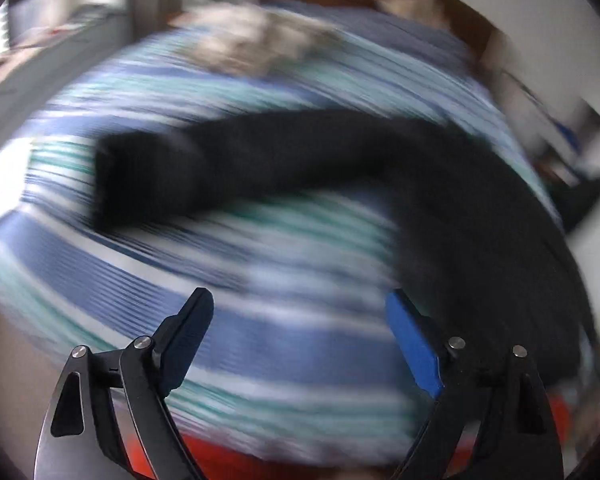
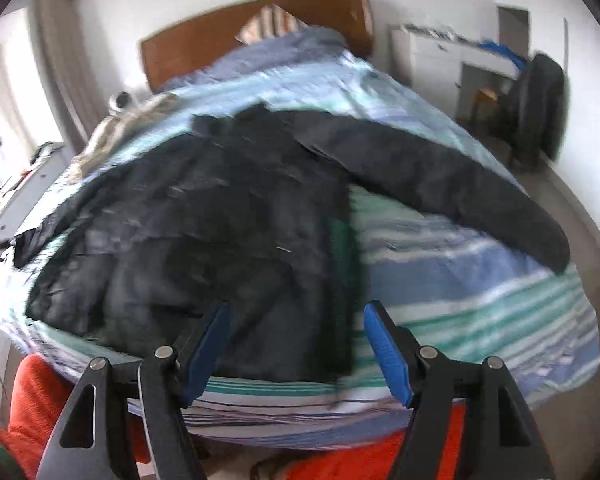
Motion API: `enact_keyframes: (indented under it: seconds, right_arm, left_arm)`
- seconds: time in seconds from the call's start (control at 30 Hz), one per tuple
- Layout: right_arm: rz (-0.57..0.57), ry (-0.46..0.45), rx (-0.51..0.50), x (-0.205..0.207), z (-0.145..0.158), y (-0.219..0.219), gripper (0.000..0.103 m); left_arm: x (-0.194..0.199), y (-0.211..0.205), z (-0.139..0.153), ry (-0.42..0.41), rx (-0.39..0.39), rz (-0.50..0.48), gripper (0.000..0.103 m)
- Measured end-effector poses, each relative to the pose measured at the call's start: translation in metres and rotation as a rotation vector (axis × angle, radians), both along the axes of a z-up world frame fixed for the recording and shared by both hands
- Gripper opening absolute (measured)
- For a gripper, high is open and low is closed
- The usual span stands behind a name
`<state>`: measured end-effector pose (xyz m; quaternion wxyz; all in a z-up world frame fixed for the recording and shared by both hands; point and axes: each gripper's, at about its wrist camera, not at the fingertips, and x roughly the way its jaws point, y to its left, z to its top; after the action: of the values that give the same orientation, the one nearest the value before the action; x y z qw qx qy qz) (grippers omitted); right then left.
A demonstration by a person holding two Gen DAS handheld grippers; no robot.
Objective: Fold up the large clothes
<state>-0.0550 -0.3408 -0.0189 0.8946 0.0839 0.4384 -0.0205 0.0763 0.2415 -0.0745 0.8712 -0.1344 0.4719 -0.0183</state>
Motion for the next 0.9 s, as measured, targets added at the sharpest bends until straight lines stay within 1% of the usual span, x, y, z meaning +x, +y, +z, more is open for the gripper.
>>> enact_keyframes:
  seconds: [0.03,0.1,0.13,0.17,0.2,0.23,0.27,0.3,0.33,0.37,0.4,0.43,0.47,0.5,0.6,0.67,0.7,0.73,0.77,0.8,0.83,0.87,0.9]
  right_arm:
    - [-0.014,0.026,0.034,0.004,-0.007,-0.008,0.071]
    - [-0.027,0.067,0.132,0.011,-0.023,-0.023,0.071]
    - [-0.022,0.081,0.174,0.015,-0.03,-0.027,0.071]
    - [-0.013,0.096,0.216,0.019,-0.039,-0.028,0.071]
    - [-0.005,0.106,0.235,0.021,-0.045,-0.028,0.071]
    - [0.009,0.119,0.252,0.025,-0.052,-0.026,0.071]
    - [0.022,0.125,0.26,0.028,-0.058,-0.023,0.071]
    - [0.025,0.122,0.258,0.029,-0.059,-0.021,0.072]
    - [0.028,0.112,0.257,0.029,-0.058,-0.02,0.057]
    - [0.025,0.102,0.255,0.029,-0.055,-0.02,0.041]
    - [0.023,0.093,0.259,0.028,-0.051,-0.021,0.028]
    - [0.024,0.086,0.253,0.025,-0.046,-0.021,0.023]
    - [0.031,0.083,0.234,0.021,-0.041,-0.02,0.021]
    - [0.037,0.084,0.216,0.018,-0.038,-0.02,0.021]
    - [0.046,0.088,0.188,0.002,-0.029,-0.021,0.02]
    - [0.051,0.099,0.165,-0.003,-0.035,-0.019,0.02]
    - [0.049,0.097,0.153,0.0,-0.038,-0.017,0.021]
    - [0.041,0.098,0.148,0.001,-0.042,-0.016,0.025]
    - [0.029,0.099,0.145,0.004,-0.042,-0.015,0.026]
    - [0.023,0.097,0.14,0.004,-0.041,-0.015,0.029]
    - [0.022,0.086,0.131,0.003,-0.036,-0.015,0.041]
    - [0.022,0.065,0.116,0.0,-0.029,-0.016,0.048]
    - [0.017,0.045,0.102,-0.002,-0.023,-0.017,0.06]
  left_arm:
    - [-0.003,-0.026,-0.011,0.024,-0.041,-0.069,0.089]
    - [-0.002,-0.058,-0.032,0.077,-0.091,-0.145,0.089]
    - [-0.001,-0.069,-0.041,0.098,-0.097,-0.17,0.089]
    - [0.001,-0.081,-0.051,0.12,-0.08,-0.182,0.089]
    - [0.002,-0.089,-0.059,0.13,-0.055,-0.179,0.088]
    - [0.003,-0.093,-0.061,0.127,-0.043,-0.173,0.081]
    - [0.003,-0.095,-0.062,0.12,-0.056,-0.182,0.068]
    - [0.004,-0.095,-0.062,0.128,-0.084,-0.197,0.035]
    - [0.004,-0.094,-0.06,0.135,-0.104,-0.196,0.027]
    - [0.004,-0.092,-0.057,0.132,-0.123,-0.191,0.023]
    - [0.002,-0.093,-0.054,0.128,-0.132,-0.199,0.02]
    - [-0.002,-0.094,-0.05,0.126,-0.126,-0.21,0.02]
    - [-0.008,-0.099,-0.046,0.12,-0.109,-0.23,0.019]
    - [-0.014,-0.098,-0.047,0.118,-0.096,-0.242,0.019]
    - [-0.035,-0.108,-0.053,0.125,-0.069,-0.259,0.02]
    - [-0.038,-0.108,-0.061,0.12,-0.061,-0.253,0.022]
    - [-0.037,-0.107,-0.064,0.113,-0.067,-0.243,0.025]
    - [-0.036,-0.106,-0.065,0.11,-0.07,-0.235,0.029]
    - [-0.033,-0.107,-0.064,0.108,-0.062,-0.228,0.033]
    - [-0.036,-0.107,-0.058,0.101,-0.04,-0.223,0.036]
    - [-0.038,-0.107,-0.051,0.081,-0.006,-0.217,0.046]
    - [-0.041,-0.109,-0.042,0.053,0.03,-0.21,0.052]
    - [-0.045,-0.107,-0.033,0.023,0.055,-0.203,0.065]
